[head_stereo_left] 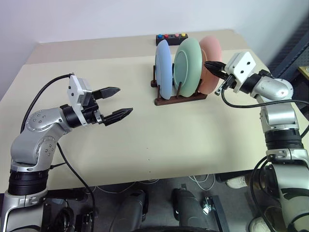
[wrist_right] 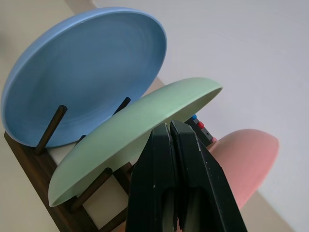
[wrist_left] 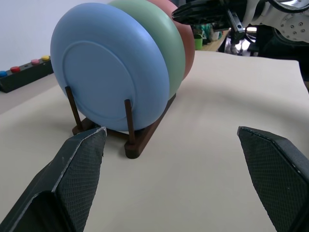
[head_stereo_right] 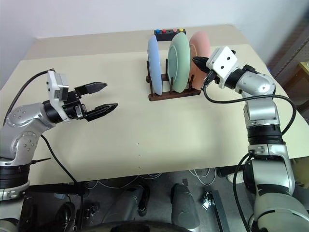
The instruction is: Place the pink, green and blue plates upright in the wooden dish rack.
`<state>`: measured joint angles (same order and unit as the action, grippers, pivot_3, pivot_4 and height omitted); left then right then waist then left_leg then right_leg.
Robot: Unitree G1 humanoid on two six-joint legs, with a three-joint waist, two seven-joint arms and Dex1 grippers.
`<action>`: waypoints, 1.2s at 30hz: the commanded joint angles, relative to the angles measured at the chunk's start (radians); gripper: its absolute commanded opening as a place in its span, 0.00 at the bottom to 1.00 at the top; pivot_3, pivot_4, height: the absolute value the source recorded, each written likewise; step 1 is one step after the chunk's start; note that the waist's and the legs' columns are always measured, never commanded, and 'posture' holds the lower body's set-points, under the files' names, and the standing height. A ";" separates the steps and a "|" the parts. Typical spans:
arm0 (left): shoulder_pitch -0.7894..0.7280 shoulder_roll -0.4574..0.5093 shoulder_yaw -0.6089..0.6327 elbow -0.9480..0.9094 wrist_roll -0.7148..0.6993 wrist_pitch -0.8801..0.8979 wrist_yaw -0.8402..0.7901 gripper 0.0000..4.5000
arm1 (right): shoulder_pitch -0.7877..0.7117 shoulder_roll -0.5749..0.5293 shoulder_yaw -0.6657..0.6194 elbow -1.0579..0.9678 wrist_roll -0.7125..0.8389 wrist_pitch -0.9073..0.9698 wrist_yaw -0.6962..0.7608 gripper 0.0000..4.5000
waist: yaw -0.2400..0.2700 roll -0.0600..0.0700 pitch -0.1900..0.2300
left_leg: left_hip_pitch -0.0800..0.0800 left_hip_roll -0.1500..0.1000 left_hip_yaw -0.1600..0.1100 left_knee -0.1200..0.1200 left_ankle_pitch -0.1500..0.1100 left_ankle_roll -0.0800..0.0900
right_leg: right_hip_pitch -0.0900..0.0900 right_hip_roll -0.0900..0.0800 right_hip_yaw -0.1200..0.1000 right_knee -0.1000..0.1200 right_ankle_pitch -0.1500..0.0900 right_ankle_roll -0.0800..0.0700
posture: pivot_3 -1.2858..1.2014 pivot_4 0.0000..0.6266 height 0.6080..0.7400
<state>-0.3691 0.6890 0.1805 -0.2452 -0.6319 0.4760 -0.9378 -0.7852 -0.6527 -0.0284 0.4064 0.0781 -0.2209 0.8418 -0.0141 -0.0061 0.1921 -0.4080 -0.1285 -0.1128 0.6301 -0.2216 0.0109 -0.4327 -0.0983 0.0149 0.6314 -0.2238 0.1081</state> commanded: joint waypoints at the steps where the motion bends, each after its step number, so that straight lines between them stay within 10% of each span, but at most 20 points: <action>1: -0.012 0.023 0.036 -0.033 -0.020 0.001 -0.003 1.00 | -0.023 -0.003 -0.014 -0.040 0.019 -0.003 0.000 0.00 | 0.000 0.000 0.000 | 0.000 0.000 0.000 0.000 0.000 0.000 | 0.000 0.000 0.000 0.000 0.000 0.000 | 0.52 0.24 1.00; 8: -0.013 0.030 0.034 -0.023 -0.024 -0.003 -0.001 1.00 | -0.035 0.004 -0.030 -0.047 0.044 0.022 -0.010 0.00 | 0.000 0.000 0.000 | 0.000 0.000 0.000 0.000 0.000 0.000 | 0.000 0.000 0.000 0.000 0.000 0.000 | 0.52 0.24 1.00; 14: -0.021 0.052 0.050 0.002 -0.024 -0.004 -0.014 1.00 | -0.119 0.057 -0.193 -0.155 0.435 0.386 0.038 0.00 | 0.000 0.000 0.000 | 0.000 0.000 0.000 0.000 0.000 0.000 | 0.000 0.000 0.000 0.000 0.000 0.000 | 0.52 0.24 1.00; 24: 0.027 0.120 0.125 -0.003 -0.073 0.027 -0.052 1.00 | 0.058 -0.039 -0.141 -0.432 0.776 0.906 0.309 0.96 | 0.003 -0.001 0.000 | 0.000 0.001 0.000 0.000 -0.001 0.001 | 0.000 -0.001 0.001 -0.001 0.000 -0.001 | 0.52 0.24 1.00; 36: 0.277 0.176 0.234 -0.095 -0.096 -0.018 -0.162 1.00 | 0.265 -0.093 -0.076 -0.553 0.605 0.717 0.416 0.99 | 0.004 -0.001 0.000 | 0.000 0.004 0.002 0.001 -0.003 0.000 | 0.000 0.000 0.001 -0.002 0.000 -0.001 | 0.52 0.24 1.00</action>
<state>-0.0873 0.8570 0.3864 -0.3179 -0.7304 0.4883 -1.0908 -0.5117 -0.7334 -0.0911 -0.1018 0.6797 0.5045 1.2685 -0.0099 -0.0066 0.1919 -0.4080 -0.1247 -0.1109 0.6314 -0.2249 0.0105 -0.4325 -0.0985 0.0156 0.6298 -0.2234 0.1067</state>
